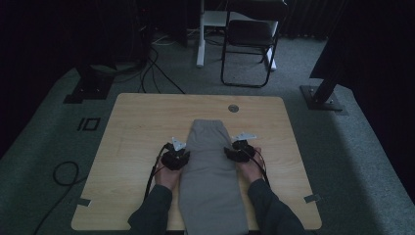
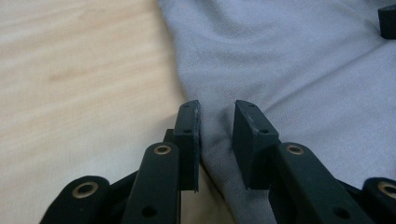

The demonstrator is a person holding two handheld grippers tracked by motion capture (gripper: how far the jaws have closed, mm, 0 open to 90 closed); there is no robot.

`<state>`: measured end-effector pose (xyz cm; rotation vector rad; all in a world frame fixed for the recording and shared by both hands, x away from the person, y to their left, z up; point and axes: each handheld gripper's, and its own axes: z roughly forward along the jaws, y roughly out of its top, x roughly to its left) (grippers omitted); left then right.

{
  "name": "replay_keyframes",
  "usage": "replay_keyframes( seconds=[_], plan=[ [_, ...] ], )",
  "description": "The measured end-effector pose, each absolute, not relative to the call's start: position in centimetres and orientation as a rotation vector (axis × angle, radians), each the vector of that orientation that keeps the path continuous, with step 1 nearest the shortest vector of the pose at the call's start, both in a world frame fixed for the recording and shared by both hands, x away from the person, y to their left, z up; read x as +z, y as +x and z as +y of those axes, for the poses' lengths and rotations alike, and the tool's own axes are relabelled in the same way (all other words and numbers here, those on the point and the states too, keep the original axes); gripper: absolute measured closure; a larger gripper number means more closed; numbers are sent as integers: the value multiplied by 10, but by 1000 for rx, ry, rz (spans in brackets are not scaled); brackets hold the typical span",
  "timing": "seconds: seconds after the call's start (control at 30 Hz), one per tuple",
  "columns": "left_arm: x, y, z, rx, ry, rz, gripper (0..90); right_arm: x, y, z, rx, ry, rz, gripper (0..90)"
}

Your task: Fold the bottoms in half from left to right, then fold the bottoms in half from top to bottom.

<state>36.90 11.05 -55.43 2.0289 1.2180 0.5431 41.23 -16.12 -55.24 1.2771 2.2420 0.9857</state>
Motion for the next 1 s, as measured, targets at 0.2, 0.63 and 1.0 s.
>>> replay_keyframes(
  seconds=[0.2,0.63,1.0],
  plan=[
    [-556,340,112,544,2032,1185,723,-554,382,-161,1013,1240,2253,560],
    [-552,326,118,459,1995,1194,589,-553,362,-167,1030,1218,2267,507],
    [-538,390,106,483,1959,1274,479,-539,409,-150,993,1265,2262,482]
  ],
)
